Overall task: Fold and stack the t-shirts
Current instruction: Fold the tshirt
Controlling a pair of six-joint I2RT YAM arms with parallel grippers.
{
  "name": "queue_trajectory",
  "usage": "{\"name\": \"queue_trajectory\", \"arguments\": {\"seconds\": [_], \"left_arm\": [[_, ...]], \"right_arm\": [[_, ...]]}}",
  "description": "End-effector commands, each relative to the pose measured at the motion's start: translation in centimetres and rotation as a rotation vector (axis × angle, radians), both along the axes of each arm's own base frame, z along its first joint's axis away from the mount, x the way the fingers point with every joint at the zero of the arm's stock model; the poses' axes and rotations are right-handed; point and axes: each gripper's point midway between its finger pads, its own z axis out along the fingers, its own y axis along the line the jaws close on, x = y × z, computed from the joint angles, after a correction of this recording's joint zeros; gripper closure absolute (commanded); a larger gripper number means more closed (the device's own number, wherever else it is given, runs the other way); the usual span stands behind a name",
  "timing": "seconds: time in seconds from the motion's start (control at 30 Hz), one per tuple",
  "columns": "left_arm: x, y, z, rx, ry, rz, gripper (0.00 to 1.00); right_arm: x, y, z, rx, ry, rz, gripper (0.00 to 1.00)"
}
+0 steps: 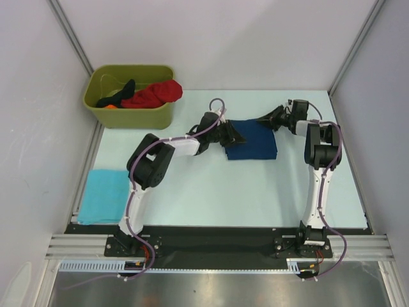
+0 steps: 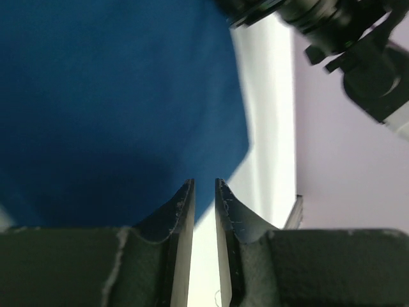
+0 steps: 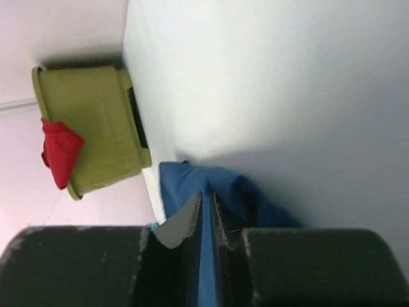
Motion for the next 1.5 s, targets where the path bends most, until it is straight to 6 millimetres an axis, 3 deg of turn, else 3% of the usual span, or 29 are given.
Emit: {"name": "queue_trajectory", "arguments": {"seconds": [0.0,0.13,0.2,0.33,0.4,0.5,0.53,0.57,0.63,0.67,0.7,0.73,0.77,0.8,0.87,0.9,0.97,1.0,1.1,1.17,1.27,1.37,1.43,1.47], "left_arm": [[-0.4,0.7,-2.4,-0.016,0.025,-0.007,0.77],[-2.8,2.3,-5.4,0.021,0.084,-0.003,0.77],[-3.6,3.1,-5.9,0.058,0.091,-0.014,0.77],[-4.8,4.7,-6.8,0.169,0.085,-0.051,0.74],[-5.0,5.1,-5.4,0.199,0.046,-0.084,0.69],[-4.8,4.8,-1.9,0.196,-0.02,-0.115,0.58],[-4.5,4.7,-0.5,0.185,-0.043,-0.119,0.57],[-4.6,4.6,0.4,0.182,-0.055,-0.123,0.55],[-4.6,4.7,2.9,0.154,-0.08,-0.116,0.55],[-4.7,4.5,3.5,0.134,-0.074,-0.11,0.55],[-4.7,4.2,4.3,0.108,-0.082,-0.107,0.55],[-4.7,4.0,4.4,0.092,-0.072,-0.11,0.55],[-4.7,3.8,4.2,0.076,-0.045,-0.106,0.55],[-4.5,3.5,4.4,0.058,-0.045,-0.103,0.55],[-4.4,3.0,3.1,0.031,0.003,-0.104,0.56],[-4.1,2.6,3.0,0.013,-0.001,-0.102,0.55],[-3.9,2.2,1.1,-0.001,0.056,-0.09,0.56],[-3.7,1.9,0.8,-0.013,0.055,-0.087,0.56],[-3.6,1.3,-1.3,-0.002,0.099,-0.105,0.56],[-3.3,1.2,-2.5,0.044,0.086,-0.117,0.57],[-4.0,1.9,-3.7,0.098,0.098,-0.135,0.57],[-4.6,2.9,-3.5,0.144,0.071,-0.142,0.57],[-4.8,3.2,-2.8,0.151,0.045,-0.153,0.56],[-4.9,3.2,-2.1,0.148,0.03,-0.156,0.55]], "right_arm": [[2.3,-0.6,0.5,0.05,-0.074,-0.019,0.86],[3.2,-2.8,-1.1,0.02,-0.063,-0.056,0.87],[3.5,-4.8,-1.8,0.013,-0.049,-0.092,0.87],[4.6,-7.2,-0.3,-0.027,-0.05,-0.108,0.87],[4.9,-8.1,0.5,-0.063,-0.062,-0.098,0.86],[4.2,-8.4,3.3,-0.113,-0.073,-0.078,0.85],[3.3,-8.1,3.5,-0.126,-0.037,-0.066,0.84],[2.6,-8.1,5.9,-0.148,-0.061,-0.063,0.84],[0.8,-7.8,7.4,-0.185,-0.068,-0.045,0.81],[-0.1,-7.7,10.4,-0.205,-0.123,-0.043,0.8],[-1.9,-7.4,9.4,-0.213,-0.083,-0.041,0.78],[-2.7,-7.2,9.9,-0.218,-0.097,-0.037,0.76],[-4.0,-6.1,12.2,-0.193,-0.145,-0.009,0.76],[-6.0,-5.1,10.1,-0.162,-0.091,0.01,0.75],[-7.3,-2.3,10.2,-0.104,-0.112,0.056,0.74],[-8.9,-1.0,9.0,-0.067,-0.078,0.083,0.74],[-9.2,1.0,8.7,-0.027,-0.115,0.106,0.73],[-9.7,2.3,7.5,-0.011,-0.095,0.134,0.73],[-10.6,3.3,5.4,0.038,-0.074,0.151,0.68],[-10.9,2.7,3.9,0.063,-0.07,0.143,0.66],[-11.4,0.2,1.6,0.057,-0.039,0.121,0.64],[-12.8,-2.0,0.3,0.031,0.005,0.107,0.64],[-13.3,-3.3,0.4,-0.004,0.011,0.093,0.64],[-13.4,-3.7,1.6,-0.032,-0.01,0.083,0.64]]}}
